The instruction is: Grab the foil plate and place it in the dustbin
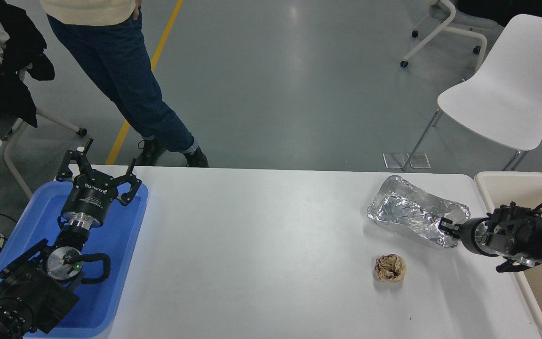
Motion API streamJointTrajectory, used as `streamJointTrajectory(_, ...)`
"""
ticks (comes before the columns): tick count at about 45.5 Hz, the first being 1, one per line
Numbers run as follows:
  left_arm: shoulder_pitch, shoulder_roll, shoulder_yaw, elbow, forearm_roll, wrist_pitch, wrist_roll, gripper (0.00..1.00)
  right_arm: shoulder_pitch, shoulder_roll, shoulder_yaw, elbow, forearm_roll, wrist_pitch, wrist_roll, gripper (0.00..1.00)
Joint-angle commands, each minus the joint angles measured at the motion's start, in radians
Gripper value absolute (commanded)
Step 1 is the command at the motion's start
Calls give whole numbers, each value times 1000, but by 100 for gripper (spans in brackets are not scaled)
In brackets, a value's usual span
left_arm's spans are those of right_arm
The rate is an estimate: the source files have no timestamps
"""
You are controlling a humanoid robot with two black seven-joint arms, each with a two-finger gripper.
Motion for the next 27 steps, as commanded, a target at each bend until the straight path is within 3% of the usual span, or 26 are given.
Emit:
streamJointTrajectory(1, -1, 0, 0, 1, 0, 0, 0, 100, 27, -27, 3, 65, -47, 30, 1, 0)
streamJointTrajectory(19, -1, 0, 0, 1, 0, 0, 1, 100, 301, -208, -15, 368, -111, 76, 3, 0)
streamJointTrajectory(27, -1, 0, 0, 1, 0, 0, 1, 100, 476, -231, -92, 477, -147, 224, 3, 0)
